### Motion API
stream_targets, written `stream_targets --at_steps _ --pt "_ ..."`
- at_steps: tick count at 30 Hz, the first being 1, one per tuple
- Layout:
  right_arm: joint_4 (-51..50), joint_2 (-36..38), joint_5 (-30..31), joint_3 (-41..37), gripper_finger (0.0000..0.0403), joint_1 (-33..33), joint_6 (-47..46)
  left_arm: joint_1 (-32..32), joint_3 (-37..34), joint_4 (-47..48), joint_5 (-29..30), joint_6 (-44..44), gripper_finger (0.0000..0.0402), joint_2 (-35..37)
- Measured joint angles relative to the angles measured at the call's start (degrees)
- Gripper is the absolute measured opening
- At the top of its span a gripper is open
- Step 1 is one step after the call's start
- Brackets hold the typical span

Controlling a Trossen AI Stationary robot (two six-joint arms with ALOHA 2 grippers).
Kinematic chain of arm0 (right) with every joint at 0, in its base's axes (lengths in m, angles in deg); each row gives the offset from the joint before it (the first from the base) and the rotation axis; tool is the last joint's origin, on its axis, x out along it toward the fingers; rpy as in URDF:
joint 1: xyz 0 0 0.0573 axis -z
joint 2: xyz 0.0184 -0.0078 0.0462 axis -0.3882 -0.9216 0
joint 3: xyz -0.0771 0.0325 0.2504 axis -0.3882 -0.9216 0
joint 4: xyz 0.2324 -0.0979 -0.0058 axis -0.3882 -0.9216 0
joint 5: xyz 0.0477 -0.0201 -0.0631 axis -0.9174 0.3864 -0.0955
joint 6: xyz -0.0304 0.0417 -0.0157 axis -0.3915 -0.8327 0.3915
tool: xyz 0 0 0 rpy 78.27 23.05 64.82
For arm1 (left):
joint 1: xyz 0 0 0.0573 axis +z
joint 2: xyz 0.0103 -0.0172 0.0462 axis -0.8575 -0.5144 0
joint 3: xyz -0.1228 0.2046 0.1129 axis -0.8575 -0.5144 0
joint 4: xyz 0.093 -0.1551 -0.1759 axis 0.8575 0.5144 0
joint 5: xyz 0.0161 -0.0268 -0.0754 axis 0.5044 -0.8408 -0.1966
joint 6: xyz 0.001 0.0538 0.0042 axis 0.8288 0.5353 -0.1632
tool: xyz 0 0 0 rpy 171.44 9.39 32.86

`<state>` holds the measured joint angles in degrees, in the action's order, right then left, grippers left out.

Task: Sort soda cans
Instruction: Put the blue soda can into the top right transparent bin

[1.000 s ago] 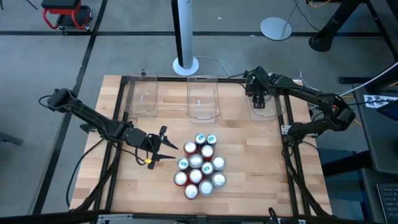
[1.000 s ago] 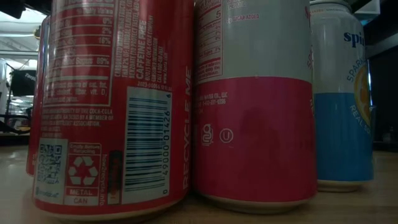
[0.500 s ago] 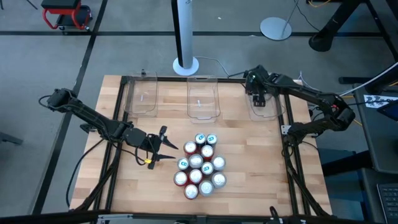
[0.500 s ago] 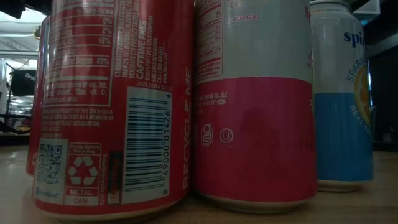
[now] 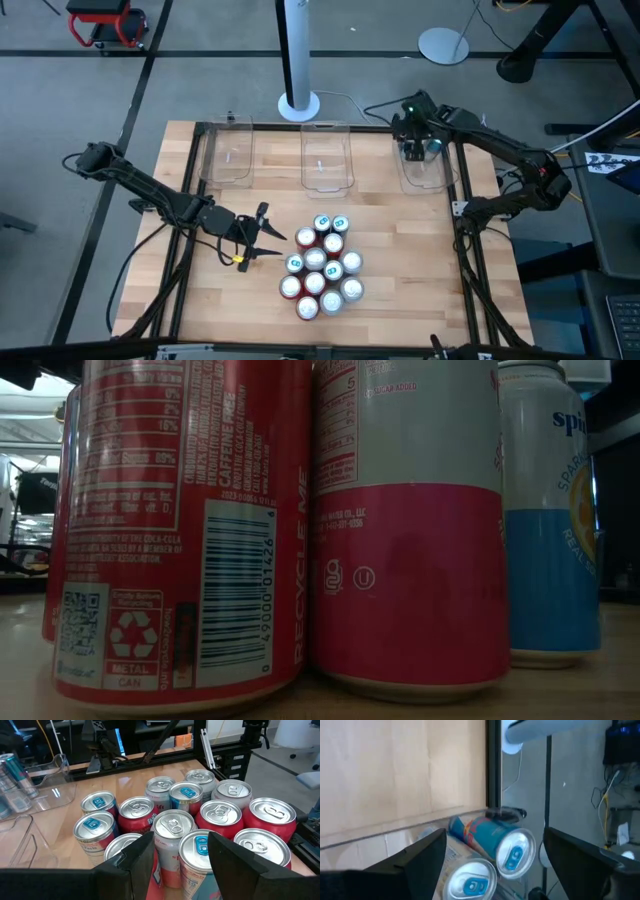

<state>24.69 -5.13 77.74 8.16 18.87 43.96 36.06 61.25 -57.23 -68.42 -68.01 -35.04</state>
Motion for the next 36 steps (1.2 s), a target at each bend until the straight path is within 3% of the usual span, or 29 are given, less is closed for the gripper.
stream_targets --at_steps 20,36 --pt "0.52 1.95 -1.53 3.63 0.0333 -29.15 -3.02 0.02 0.00 -0.02 -0.01 -0.43 0.0175 0.00" --pt "9.66 0.17 -4.13 3.63 0.0333 -44.86 -10.80 0.02 0.00 -0.06 0.01 -0.43 0.0175 0.00"
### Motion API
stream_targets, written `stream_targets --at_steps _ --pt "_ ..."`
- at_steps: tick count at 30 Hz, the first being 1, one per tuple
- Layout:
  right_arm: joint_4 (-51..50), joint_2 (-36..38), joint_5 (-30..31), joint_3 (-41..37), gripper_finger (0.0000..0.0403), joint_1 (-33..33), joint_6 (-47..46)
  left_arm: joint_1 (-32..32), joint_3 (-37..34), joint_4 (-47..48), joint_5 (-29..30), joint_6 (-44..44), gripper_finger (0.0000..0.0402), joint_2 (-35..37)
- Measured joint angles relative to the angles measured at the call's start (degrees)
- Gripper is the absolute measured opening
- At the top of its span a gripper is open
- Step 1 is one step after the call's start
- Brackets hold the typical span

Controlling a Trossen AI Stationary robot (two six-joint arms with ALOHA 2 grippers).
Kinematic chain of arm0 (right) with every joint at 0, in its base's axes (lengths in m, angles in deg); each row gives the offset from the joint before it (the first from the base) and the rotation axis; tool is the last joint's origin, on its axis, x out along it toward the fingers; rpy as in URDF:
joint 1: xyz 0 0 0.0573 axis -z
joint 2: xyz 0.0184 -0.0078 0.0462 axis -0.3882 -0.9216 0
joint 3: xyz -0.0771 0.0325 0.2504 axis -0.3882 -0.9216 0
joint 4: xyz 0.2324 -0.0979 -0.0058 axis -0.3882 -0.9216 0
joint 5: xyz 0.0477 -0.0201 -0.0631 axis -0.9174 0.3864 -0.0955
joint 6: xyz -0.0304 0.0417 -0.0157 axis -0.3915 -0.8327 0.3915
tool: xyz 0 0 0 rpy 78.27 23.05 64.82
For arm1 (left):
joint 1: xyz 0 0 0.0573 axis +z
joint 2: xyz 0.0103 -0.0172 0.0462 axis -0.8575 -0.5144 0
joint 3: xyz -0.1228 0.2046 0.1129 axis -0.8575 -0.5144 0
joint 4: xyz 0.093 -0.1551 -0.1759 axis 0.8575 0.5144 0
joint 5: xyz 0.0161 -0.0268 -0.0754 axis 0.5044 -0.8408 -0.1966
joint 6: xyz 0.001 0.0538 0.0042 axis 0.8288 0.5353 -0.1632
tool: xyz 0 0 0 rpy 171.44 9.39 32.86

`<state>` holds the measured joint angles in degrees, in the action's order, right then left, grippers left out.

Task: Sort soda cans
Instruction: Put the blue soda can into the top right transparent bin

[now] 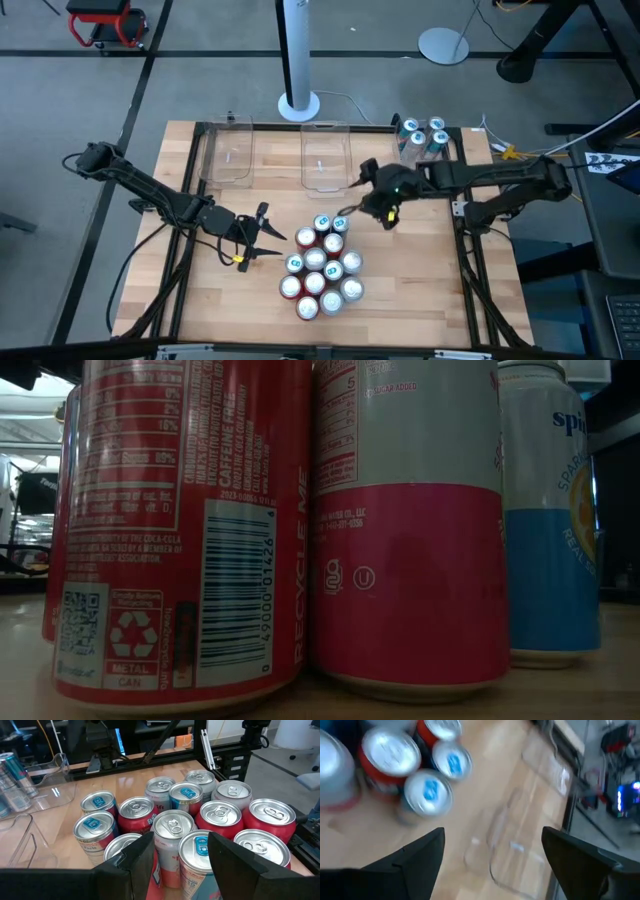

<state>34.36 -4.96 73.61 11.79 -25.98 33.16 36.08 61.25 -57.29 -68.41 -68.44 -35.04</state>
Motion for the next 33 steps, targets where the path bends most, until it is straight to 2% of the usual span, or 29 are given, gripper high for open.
stream_targets --at_steps 11,21,33 --pt "8.46 -5.42 -0.40 0.00 0.0333 -7.19 -2.98 0.01 0.00 -0.04 -0.02 0.00 0.0175 0.00" --pt "8.89 -10.44 -2.95 0.00 0.0333 -7.22 -13.34 0.07 0.00 -0.10 0.00 0.20 0.0175 0.00" --pt "8.66 -12.02 -0.85 0.00 0.0333 -6.48 -15.03 0.07 0.00 -0.06 0.00 0.09 0.0175 0.00"
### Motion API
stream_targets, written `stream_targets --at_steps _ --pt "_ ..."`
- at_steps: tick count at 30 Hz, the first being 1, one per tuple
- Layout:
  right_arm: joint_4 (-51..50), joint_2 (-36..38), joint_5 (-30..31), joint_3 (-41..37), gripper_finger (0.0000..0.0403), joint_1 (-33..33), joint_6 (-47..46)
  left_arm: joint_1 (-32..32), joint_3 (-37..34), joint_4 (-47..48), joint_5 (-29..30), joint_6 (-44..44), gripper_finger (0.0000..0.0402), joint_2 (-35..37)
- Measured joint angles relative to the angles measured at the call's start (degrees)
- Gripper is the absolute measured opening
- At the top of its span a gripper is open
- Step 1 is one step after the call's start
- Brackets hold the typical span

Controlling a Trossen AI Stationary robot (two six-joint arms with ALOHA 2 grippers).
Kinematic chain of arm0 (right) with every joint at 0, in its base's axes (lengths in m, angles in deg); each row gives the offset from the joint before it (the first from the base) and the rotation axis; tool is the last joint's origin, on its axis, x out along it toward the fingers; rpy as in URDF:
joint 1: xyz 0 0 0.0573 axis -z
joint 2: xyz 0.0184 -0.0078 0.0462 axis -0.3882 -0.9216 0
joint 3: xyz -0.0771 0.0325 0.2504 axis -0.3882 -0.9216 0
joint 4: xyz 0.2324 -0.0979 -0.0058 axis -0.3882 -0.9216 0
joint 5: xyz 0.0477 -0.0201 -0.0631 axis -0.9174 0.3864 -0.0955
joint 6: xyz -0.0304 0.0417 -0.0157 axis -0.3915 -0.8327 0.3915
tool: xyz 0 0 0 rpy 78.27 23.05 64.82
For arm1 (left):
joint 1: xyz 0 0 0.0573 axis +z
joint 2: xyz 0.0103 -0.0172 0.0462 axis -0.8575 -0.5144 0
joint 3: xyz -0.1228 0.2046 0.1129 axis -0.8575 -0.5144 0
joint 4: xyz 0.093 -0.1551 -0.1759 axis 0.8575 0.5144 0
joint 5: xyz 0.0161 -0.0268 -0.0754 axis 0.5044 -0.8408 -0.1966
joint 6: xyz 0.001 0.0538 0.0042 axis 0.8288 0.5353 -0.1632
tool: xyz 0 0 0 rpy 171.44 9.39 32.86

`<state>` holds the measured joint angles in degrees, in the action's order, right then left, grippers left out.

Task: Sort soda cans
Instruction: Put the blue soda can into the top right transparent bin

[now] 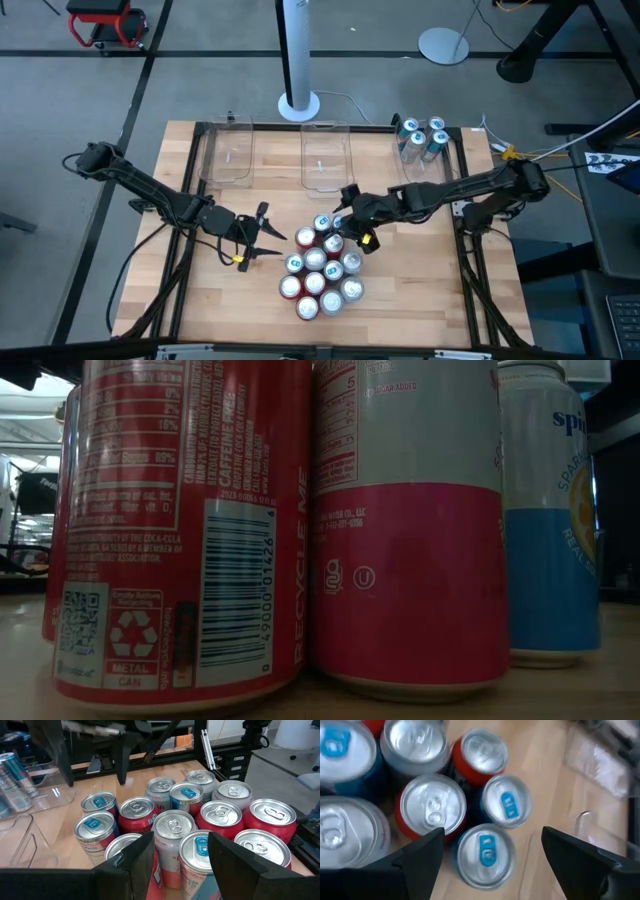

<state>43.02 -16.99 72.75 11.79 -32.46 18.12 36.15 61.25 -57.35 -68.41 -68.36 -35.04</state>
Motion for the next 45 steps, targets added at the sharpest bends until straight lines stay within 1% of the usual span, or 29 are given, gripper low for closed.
stream_targets --at_steps 6,10,19,25,31,37,40,45 --pt "0.86 -1.94 0.11 -0.04 0.0333 -0.01 0.02 0.00 0.00 0.00 0.00 -0.09 0.0175 -0.02" --pt "-0.66 -3.32 0.35 -0.04 0.0333 0.72 -0.73 0.00 0.00 0.09 0.00 -0.09 0.0175 -0.02" --pt "-1.60 -3.48 1.05 -0.07 0.0333 1.53 -0.99 0.00 0.00 0.04 0.00 -0.09 0.0175 -0.02" --pt "-0.62 -6.14 0.55 -0.87 0.0333 1.52 -0.95 0.01 0.00 -0.02 0.00 -0.09 0.0175 -0.02" --pt "0.01 -7.96 -0.15 -0.87 0.0333 1.52 0.24 0.00 0.00 -0.07 0.00 -0.09 0.0175 -0.02" --pt "0.01 -7.97 -0.17 -0.87 0.0332 1.52 1.69 0.00 0.00 -0.07 0.00 -0.09 0.0175 -0.02" --pt "0.04 -7.97 -0.02 -0.87 0.0318 1.52 1.89 0.02 0.00 -0.07 0.00 -0.09 0.0175 -0.02" --pt "0.25 -7.79 -0.08 -0.79 0.0268 1.40 3.13 0.00 0.00 -0.07 0.00 0.09 0.0175 -0.02"
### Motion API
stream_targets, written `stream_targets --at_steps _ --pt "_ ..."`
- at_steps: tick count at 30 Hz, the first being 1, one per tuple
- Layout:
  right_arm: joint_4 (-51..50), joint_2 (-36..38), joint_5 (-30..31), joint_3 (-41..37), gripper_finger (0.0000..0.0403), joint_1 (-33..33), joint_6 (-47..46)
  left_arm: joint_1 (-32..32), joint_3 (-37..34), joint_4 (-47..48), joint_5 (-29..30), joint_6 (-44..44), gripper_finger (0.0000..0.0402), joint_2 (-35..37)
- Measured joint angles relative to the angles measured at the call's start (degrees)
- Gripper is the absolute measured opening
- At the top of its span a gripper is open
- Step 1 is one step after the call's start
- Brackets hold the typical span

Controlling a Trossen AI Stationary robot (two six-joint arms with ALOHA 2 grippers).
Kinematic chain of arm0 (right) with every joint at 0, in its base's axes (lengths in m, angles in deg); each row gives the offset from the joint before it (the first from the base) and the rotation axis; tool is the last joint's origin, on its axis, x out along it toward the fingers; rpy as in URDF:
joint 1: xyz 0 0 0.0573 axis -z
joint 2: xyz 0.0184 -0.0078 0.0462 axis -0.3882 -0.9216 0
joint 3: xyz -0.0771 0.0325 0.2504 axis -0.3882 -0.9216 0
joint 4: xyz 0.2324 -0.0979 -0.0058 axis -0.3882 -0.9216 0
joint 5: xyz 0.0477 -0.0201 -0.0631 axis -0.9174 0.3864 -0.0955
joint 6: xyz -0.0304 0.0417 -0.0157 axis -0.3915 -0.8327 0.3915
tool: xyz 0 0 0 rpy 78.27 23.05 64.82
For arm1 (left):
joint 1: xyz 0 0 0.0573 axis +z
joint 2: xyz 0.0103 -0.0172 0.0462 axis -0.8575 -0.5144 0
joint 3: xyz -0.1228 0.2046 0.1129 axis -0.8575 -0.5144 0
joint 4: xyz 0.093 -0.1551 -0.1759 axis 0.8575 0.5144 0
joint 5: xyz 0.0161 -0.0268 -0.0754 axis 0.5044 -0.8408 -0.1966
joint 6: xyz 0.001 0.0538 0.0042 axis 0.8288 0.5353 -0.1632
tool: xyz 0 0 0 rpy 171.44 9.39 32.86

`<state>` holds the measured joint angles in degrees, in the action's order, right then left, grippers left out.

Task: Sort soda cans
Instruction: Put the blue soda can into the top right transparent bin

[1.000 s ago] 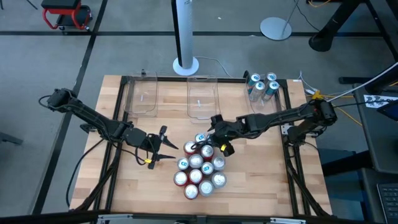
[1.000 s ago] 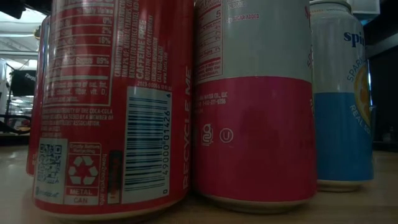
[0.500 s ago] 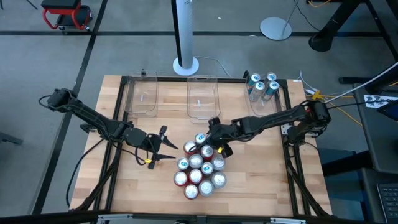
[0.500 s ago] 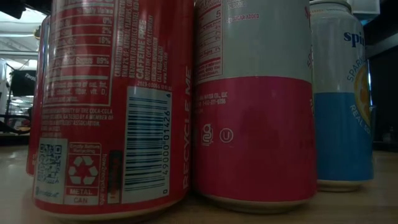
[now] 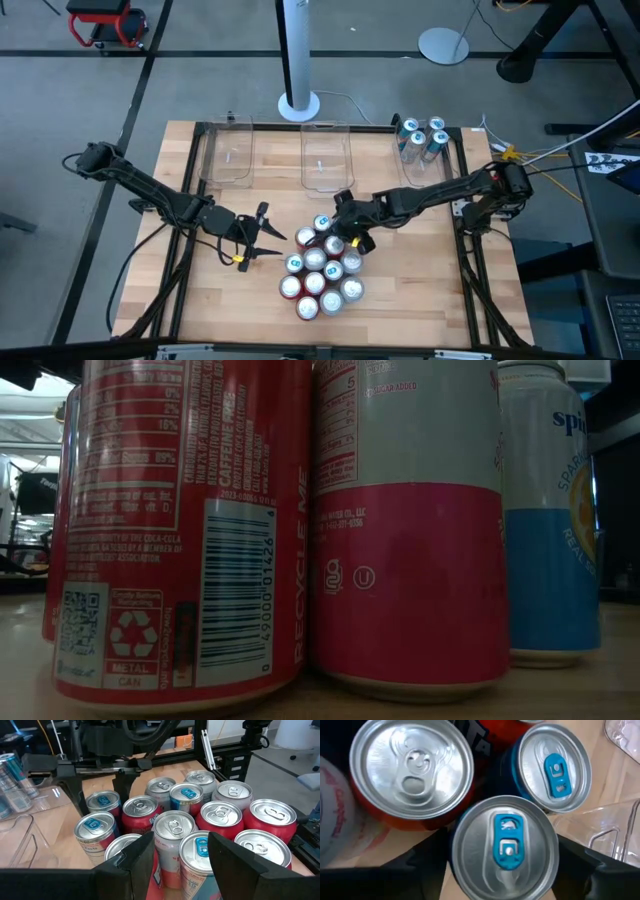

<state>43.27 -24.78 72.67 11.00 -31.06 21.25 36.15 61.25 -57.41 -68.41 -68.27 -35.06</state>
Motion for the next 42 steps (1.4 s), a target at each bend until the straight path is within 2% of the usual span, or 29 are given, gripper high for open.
stream_targets --at_steps 3,12,42 --pt "0.00 0.04 -0.15 0.04 0.0250 -0.01 0.02 0.00 0.00 0.01 0.00 -0.20 0.0175 0.00" --pt "-1.51 1.33 0.69 -0.11 0.0257 -0.01 1.01 0.01 0.00 0.14 0.00 -0.20 0.0175 0.00" --pt "-20.49 20.69 13.36 -0.06 0.0249 -0.01 -2.08 0.00 0.00 0.13 0.00 0.11 0.0175 0.00"
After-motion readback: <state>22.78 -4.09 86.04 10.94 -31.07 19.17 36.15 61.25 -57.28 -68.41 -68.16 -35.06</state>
